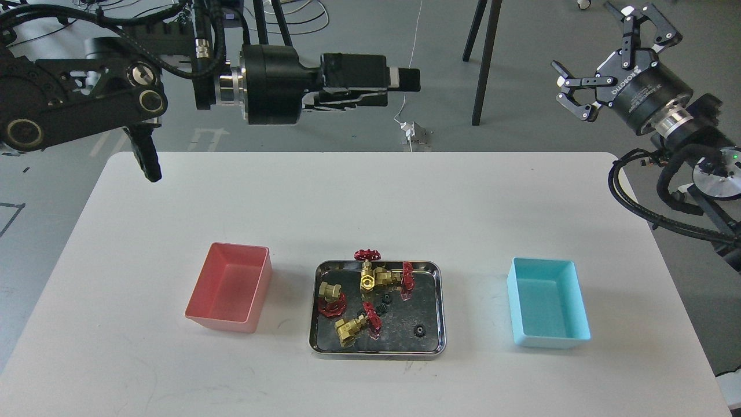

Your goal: Place valve in pink box and gear in blue box

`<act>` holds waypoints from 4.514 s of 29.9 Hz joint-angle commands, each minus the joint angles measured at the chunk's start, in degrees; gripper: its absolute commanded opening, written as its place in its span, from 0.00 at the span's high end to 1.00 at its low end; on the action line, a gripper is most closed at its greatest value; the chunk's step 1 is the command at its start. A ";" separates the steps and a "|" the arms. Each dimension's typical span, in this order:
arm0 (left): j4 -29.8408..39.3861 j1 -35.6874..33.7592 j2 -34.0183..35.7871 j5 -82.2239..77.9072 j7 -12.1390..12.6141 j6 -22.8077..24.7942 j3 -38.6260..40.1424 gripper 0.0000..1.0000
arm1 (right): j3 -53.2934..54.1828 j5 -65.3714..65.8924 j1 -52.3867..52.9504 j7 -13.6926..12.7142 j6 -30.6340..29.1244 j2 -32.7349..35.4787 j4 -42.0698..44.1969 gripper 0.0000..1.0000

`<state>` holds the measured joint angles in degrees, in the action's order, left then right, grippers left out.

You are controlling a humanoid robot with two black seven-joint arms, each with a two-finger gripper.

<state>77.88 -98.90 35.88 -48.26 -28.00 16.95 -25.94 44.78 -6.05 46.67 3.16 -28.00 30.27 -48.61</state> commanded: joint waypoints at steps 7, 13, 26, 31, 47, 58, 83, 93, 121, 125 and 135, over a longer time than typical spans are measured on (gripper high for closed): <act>3.69 -7.12 -17.32 -36.12 0.00 -28.09 -41.36 0.15 | 2.06 -0.02 2.62 0.01 2.85 -2.32 0.01 0.00; -4.48 3.88 -19.62 -36.65 0.00 -30.13 -39.72 0.15 | 3.30 -0.11 9.74 -0.08 9.54 -3.02 2.90 0.00; -14.33 11.97 -21.73 -38.14 0.00 -30.40 -37.60 0.16 | 2.16 -0.02 12.39 -0.17 9.54 -7.68 6.60 0.00; -15.65 15.31 -24.36 -38.14 0.00 -30.22 -33.30 0.18 | 2.15 -0.02 12.04 -0.17 9.19 -7.07 6.60 0.00; -23.13 19.80 -27.62 -38.40 0.00 -30.22 -33.03 0.44 | 2.59 -0.11 9.49 -0.17 9.10 -6.72 5.99 0.00; -23.04 19.45 -27.27 -38.58 0.00 -32.50 -32.94 0.90 | 3.03 -0.11 7.91 -0.08 9.10 -6.72 5.90 0.00; -5.19 13.72 7.97 -47.72 0.00 -27.85 -24.51 0.93 | 4.09 -0.11 20.74 -0.08 20.61 -7.68 6.60 0.00; -6.43 17.25 8.68 -47.63 0.00 -28.02 -24.24 0.93 | 4.09 -0.11 19.16 -0.08 19.65 -7.68 6.43 0.00; -6.52 26.31 12.63 -46.49 0.00 -26.97 -9.92 0.17 | -8.46 3.04 18.35 -0.17 11.39 -6.63 2.12 0.00; -6.69 26.92 13.25 -46.58 0.00 -23.37 -9.65 0.16 | -13.31 9.29 21.17 -0.08 10.68 -6.45 2.12 0.00; -8.27 29.82 12.99 -50.70 0.00 -22.75 -9.56 0.56 | -12.26 9.30 20.47 0.18 10.68 -5.66 1.77 0.00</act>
<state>70.22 -69.17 48.90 -96.88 -27.99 -5.71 -35.56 32.39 3.26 67.35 3.25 -17.31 24.29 -46.52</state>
